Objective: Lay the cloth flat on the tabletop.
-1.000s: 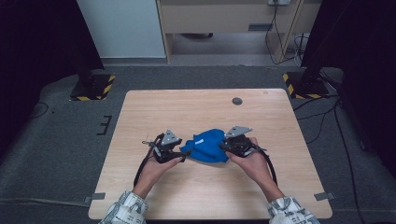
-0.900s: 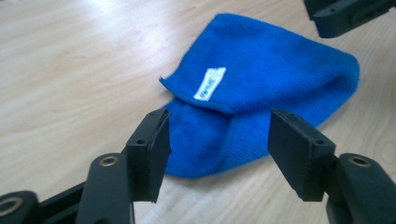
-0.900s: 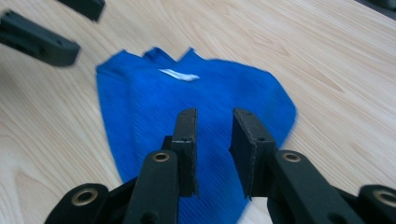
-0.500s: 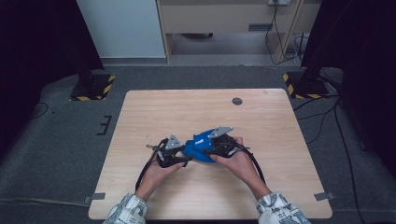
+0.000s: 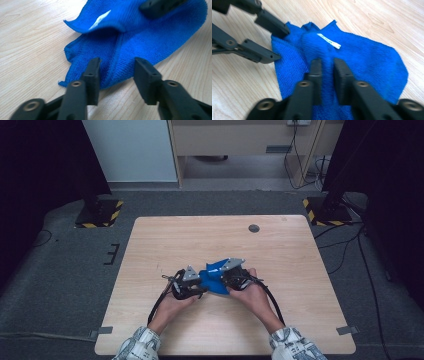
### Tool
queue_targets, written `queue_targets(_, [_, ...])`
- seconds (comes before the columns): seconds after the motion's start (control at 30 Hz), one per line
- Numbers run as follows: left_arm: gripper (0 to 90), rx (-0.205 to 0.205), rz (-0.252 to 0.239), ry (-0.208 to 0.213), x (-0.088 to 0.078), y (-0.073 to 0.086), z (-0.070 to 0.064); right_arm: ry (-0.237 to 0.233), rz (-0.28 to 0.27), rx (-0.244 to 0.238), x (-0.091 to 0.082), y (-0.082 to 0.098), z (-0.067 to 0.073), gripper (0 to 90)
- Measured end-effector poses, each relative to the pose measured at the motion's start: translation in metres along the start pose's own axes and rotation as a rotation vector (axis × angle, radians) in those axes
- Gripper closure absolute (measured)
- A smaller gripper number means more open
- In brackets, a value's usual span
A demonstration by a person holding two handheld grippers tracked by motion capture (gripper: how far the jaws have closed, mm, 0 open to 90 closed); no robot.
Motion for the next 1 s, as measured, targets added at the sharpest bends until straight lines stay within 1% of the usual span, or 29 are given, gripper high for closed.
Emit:
queue_targets(0.03, [62.7, -0.001, 0.002, 0.000, 0.000, 0.000, 0.000, -0.001, -0.004, 0.011, -0.002, 0.000, -0.002, 84.7])
queue_targets(0.07, [68.6, -0.001, 0.002, -0.001, 0.000, 0.000, 0.000, -0.002, -0.011, 0.020, -0.005, 0.000, -0.005, 85.4])
queue_targets(0.1, [72.7, -0.002, 0.003, -0.002, 0.000, -0.001, 0.000, -0.001, -0.014, 0.023, -0.007, 0.001, -0.006, 85.6])
queue_targets(0.13, [72.7, 0.002, 0.002, -0.008, 0.000, -0.001, 0.001, -0.001, -0.014, 0.023, -0.007, 0.001, -0.006, 85.6])
queue_targets(0.17, [75.8, 0.004, 0.003, -0.014, 0.000, -0.001, 0.002, -0.001, -0.019, 0.026, -0.010, 0.002, -0.009, 85.8])
queue_targets(0.2, [83.7, 0.001, 0.007, -0.011, 0.000, -0.001, 0.002, 0.007, -0.027, 0.042, -0.014, 0.002, -0.013, 85.9])
queue_targets(0.23, [83.7, 0.000, 0.015, -0.005, 0.000, -0.001, 0.002, 0.007, -0.027, 0.042, -0.014, 0.002, -0.013, 85.9])
queue_targets(0.3, [88.5, 0.000, 0.015, 0.003, 0.000, -0.002, 0.001, 0.019, -0.035, 0.051, -0.018, 0.005, -0.018, 85.7])
queue_targets(0.37, [89.3, 0.005, 0.014, 0.000, -0.001, -0.003, 0.000, 0.025, -0.042, 0.062, -0.021, 0.008, -0.022, 85.6])
queue_targets(0.47, [89.4, 0.000, -0.007, -0.004, -0.007, -0.006, 0.000, 0.032, -0.043, 0.072, -0.027, 0.013, -0.029, 86.1])
queue_targets(0.53, [89.5, -0.013, -0.025, 0.007, -0.011, -0.008, 0.000, 0.038, -0.044, 0.080, -0.031, 0.017, -0.033, 86.3])
queue_targets(0.57, [89.5, -0.015, -0.026, 0.015, -0.012, -0.008, -0.001, 0.039, -0.042, 0.086, -0.032, 0.020, -0.034, 86.2])
queue_targets(0.6, [89.5, -0.018, -0.017, 0.030, -0.012, -0.007, -0.003, 0.037, -0.038, 0.090, -0.034, 0.024, -0.034, 86.3])
queue_targets(0.63, [89.5, -0.012, 0.000, 0.038, -0.011, -0.005, -0.005, 0.031, -0.030, 0.094, -0.034, 0.028, -0.033, 86.2])
queue_targets(0.7, [89.5, -0.001, 0.028, 0.048, -0.008, -0.002, -0.010, 0.027, -0.019, 0.089, -0.034, 0.035, -0.030, 85.6])
queue_targets(0.73, [89.3, 0.004, 0.041, 0.045, -0.006, 0.000, -0.011, 0.028, -0.009, 0.087, -0.032, 0.042, -0.027, 83.8])
queue_targets(0.77, [89.3, 0.007, 0.045, 0.040, -0.005, 0.001, -0.011, 0.028, -0.009, 0.087, -0.032, 0.042, -0.027, 83.8])
queue_targets(0.8, [89.3, 0.004, 0.047, 0.038, -0.004, 0.002, -0.010, 0.020, 0.003, 0.089, -0.029, 0.047, -0.024, 80.7])
queue_targets(0.83, [89.2, 0.001, 0.043, 0.035, -0.004, 0.002, -0.009, 0.011, 0.008, 0.086, -0.029, 0.048, -0.022, 78.1])
queue_targets(0.87, [89.2, -0.002, 0.039, 0.033, -0.004, 0.002, -0.008, 0.011, 0.008, 0.086, -0.029, 0.048, -0.022, 78.1])
queue_targets(0.9, [89.1, -0.003, 0.039, 0.030, -0.005, 0.002, -0.007, 0.007, 0.002, 0.083, -0.029, 0.047, -0.021, 75.1])
queue_targets(0.93, [89.1, -0.004, 0.037, 0.027, -0.005, 0.002, -0.006, 0.004, -0.003, 0.091, -0.030, 0.045, -0.020, 71.4])
queue_targets(0.97, [89.1, -0.006, 0.034, 0.022, -0.006, 0.002, -0.005, -0.006, -0.020, 0.106, -0.033, 0.038, -0.020, 62.3])
queue_targets(1.0, [89.1, -0.008, 0.033, 0.021, -0.006, 0.002, -0.005, -0.006, -0.020, 0.106, -0.033, 0.038, -0.020, 62.3])
Point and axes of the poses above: each handheld gripper's, and its own axes: x roughly forward along the jaws, y roughly out of its underside, z roughly to its left, the point moved 10 cm from there along x, roughly forward along the jaws, and after that the axes turned 12 degrees about y, right-handed, at the moved point
